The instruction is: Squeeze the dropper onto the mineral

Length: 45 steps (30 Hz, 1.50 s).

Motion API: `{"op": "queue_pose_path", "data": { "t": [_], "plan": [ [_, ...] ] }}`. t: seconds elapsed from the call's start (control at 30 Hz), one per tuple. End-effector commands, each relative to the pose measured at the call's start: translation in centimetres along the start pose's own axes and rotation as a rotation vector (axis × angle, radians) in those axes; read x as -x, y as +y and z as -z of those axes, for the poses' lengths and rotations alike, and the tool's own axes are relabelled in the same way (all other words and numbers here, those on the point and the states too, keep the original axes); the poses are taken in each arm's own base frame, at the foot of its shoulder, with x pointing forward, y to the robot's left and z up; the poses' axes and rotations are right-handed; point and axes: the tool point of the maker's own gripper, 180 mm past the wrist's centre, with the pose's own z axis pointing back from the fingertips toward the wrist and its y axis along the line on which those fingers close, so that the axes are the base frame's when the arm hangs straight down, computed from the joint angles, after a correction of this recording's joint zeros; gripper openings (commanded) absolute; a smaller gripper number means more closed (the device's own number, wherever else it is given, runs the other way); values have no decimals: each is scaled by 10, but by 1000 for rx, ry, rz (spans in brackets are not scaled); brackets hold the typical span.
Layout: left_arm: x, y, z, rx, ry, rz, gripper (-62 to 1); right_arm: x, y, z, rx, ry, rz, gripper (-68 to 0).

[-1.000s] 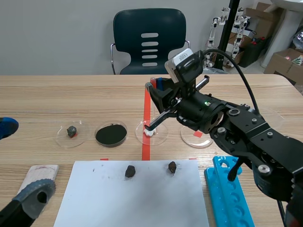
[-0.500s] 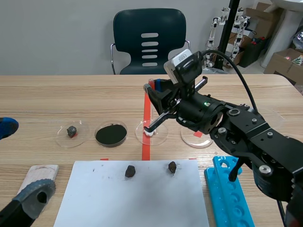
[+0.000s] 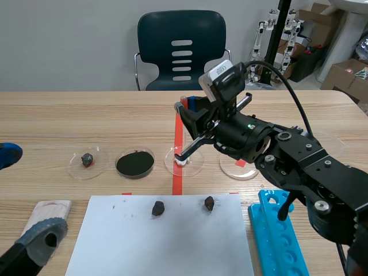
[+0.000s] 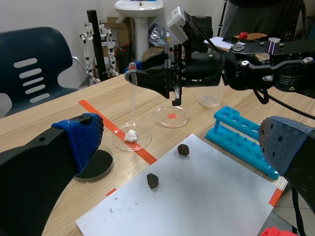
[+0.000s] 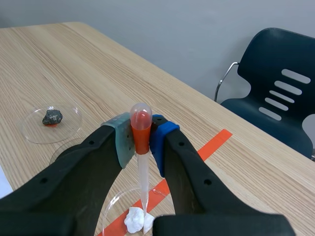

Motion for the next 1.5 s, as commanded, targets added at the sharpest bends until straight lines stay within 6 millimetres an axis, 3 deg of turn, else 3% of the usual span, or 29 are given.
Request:
{"op": "queue_pose_path", "data": {
  "t": [0.0, 0.5, 1.47],
  "plan": [
    [-9, 1, 1, -3, -32, 3, 14, -14, -7, 6, 5, -41, -15, -619],
    [-9, 1, 1, -3, -32, 3, 14, -14, -7, 6, 5, -41, -15, -671],
    [-9, 1, 1, -3, -32, 3, 14, -14, -9, 6, 16, -41, -19, -671]
  ]
}}
